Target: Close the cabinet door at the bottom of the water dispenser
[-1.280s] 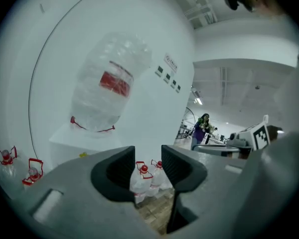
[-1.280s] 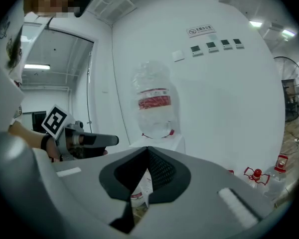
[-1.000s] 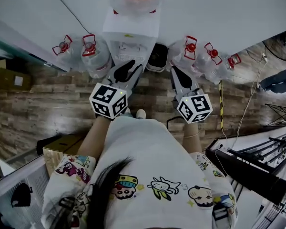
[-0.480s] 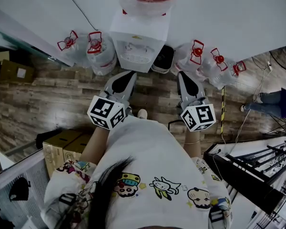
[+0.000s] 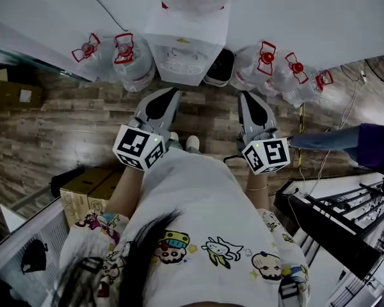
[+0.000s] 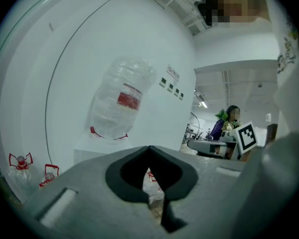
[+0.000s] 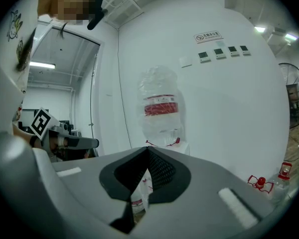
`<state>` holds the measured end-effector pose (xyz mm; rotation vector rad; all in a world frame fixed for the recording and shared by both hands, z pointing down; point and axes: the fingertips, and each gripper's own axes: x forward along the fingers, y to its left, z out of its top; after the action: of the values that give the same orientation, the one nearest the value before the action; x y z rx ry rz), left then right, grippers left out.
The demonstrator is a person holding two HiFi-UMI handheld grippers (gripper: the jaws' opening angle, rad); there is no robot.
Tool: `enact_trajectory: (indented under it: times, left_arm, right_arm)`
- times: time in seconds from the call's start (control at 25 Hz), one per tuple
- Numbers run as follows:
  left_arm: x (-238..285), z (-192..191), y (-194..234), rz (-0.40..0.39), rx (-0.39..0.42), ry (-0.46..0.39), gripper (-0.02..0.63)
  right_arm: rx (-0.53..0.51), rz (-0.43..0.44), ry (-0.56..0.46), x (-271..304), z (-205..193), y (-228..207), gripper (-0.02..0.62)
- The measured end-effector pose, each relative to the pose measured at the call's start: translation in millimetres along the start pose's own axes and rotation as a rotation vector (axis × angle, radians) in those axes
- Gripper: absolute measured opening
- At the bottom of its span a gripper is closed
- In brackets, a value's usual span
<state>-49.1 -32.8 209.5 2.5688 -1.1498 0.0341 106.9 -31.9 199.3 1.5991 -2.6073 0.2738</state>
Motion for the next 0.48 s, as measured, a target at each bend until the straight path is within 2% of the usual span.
enact_trajectory:
  times: [0.48]
  left_arm:
    - [3.0, 0.8, 10.1, -0.009, 0.009, 0.007, 0.0]
  right_arm:
    - [0.01, -0.012, 0.021, 7.2, -5.3, 3.2, 0.009]
